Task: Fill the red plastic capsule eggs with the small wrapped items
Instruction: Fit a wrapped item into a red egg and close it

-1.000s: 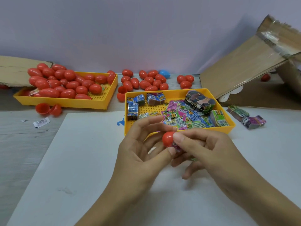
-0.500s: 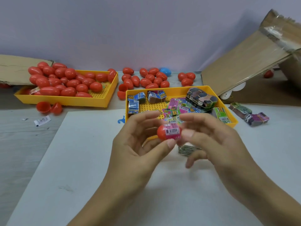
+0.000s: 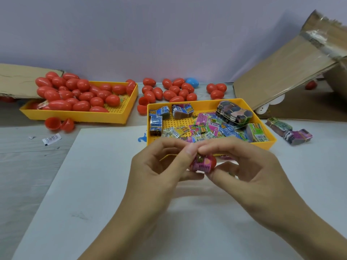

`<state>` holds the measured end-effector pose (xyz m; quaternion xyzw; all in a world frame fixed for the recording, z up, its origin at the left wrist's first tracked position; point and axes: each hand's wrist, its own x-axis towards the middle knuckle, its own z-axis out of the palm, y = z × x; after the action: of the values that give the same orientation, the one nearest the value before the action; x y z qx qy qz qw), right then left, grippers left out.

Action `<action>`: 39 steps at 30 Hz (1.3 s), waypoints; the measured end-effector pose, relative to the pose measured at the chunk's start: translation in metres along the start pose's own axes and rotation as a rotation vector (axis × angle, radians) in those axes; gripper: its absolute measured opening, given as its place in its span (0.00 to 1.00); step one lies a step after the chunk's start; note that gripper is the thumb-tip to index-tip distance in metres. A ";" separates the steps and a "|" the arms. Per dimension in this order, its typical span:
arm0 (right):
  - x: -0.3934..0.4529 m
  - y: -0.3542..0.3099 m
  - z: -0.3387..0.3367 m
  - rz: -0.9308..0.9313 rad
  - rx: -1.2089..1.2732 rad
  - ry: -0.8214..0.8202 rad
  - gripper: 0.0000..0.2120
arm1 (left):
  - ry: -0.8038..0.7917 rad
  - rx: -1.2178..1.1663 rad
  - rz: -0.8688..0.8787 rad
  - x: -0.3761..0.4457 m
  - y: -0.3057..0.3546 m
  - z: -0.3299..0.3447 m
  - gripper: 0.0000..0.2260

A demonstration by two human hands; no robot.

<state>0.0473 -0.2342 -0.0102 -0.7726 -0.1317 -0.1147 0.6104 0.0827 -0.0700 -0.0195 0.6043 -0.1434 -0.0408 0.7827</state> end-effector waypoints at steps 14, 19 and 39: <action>0.006 -0.021 -0.008 0.074 0.136 0.267 0.16 | -0.022 -0.161 0.125 -0.001 0.000 0.000 0.25; 0.023 -0.040 -0.054 -0.377 -0.559 0.500 0.16 | -0.065 -0.085 0.031 0.000 -0.013 -0.001 0.11; 0.030 -0.024 0.007 0.158 0.011 0.100 0.14 | 0.130 0.143 0.191 0.002 -0.003 -0.003 0.09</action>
<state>0.0674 -0.2197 0.0203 -0.7704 -0.0404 -0.1039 0.6278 0.0855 -0.0689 -0.0227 0.6435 -0.1519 0.0833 0.7456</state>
